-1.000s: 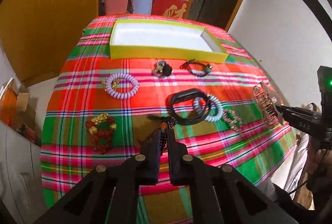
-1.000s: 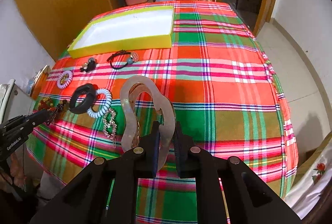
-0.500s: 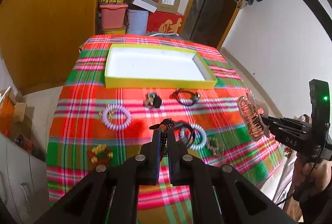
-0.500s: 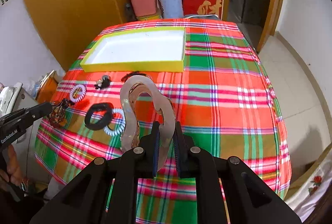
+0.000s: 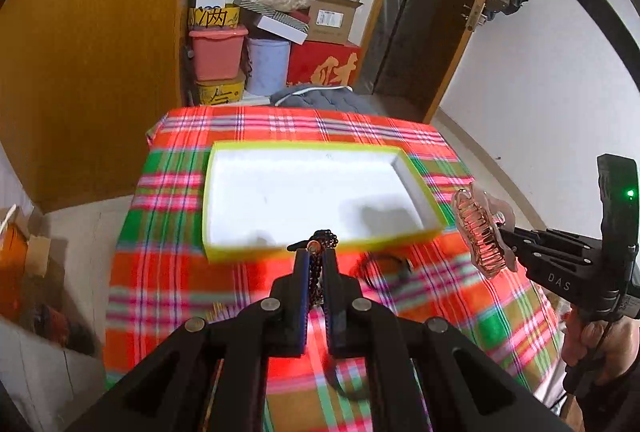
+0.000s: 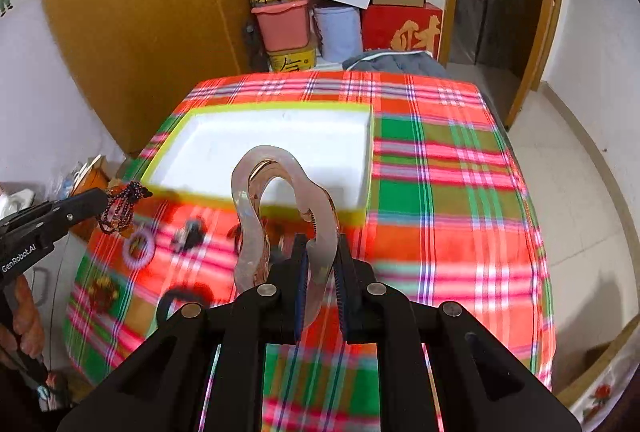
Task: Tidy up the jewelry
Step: 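Carry both items into the yellow box and open the right tool to drop the clip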
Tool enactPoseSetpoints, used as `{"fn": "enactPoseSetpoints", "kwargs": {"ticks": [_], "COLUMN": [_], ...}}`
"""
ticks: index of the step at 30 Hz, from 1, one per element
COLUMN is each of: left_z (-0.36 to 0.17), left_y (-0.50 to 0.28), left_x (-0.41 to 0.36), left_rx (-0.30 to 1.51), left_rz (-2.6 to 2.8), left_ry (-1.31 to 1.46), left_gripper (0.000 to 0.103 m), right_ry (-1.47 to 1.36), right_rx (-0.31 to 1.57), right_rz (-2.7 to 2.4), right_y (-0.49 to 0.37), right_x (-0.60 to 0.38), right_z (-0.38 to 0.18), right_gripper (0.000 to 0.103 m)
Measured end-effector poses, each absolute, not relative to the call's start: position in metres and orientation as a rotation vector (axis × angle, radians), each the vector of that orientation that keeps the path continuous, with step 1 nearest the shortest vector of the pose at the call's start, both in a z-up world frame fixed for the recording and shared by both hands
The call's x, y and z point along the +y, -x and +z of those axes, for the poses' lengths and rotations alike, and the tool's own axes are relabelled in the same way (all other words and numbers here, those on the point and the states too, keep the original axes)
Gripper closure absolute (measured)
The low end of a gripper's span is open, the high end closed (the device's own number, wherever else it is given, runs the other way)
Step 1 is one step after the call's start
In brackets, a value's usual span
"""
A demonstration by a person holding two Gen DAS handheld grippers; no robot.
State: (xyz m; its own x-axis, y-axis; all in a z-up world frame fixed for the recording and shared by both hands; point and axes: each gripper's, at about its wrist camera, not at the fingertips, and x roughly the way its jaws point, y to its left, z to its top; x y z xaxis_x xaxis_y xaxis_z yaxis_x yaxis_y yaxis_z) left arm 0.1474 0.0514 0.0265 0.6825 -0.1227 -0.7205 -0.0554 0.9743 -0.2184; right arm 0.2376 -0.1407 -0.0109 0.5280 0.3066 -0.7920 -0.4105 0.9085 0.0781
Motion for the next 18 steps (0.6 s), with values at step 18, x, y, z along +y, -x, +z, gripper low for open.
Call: {"fn": "enactPoseSetpoints", "kwargs": {"ticks": [18], "left_z": [-0.026], "left_y": [-0.249], "left_x": [0.099], "left_rx": [0.907], "left_rz": [0.057], "left_ry": [0.211], "left_gripper": [0.097], "right_ry": [0.168], "right_rx": [1.019], "right_rz": [0.389], "right_y": [-0.340], "right_x": [-0.105], "right_z": [-0.063], "right_gripper": [0.090]}}
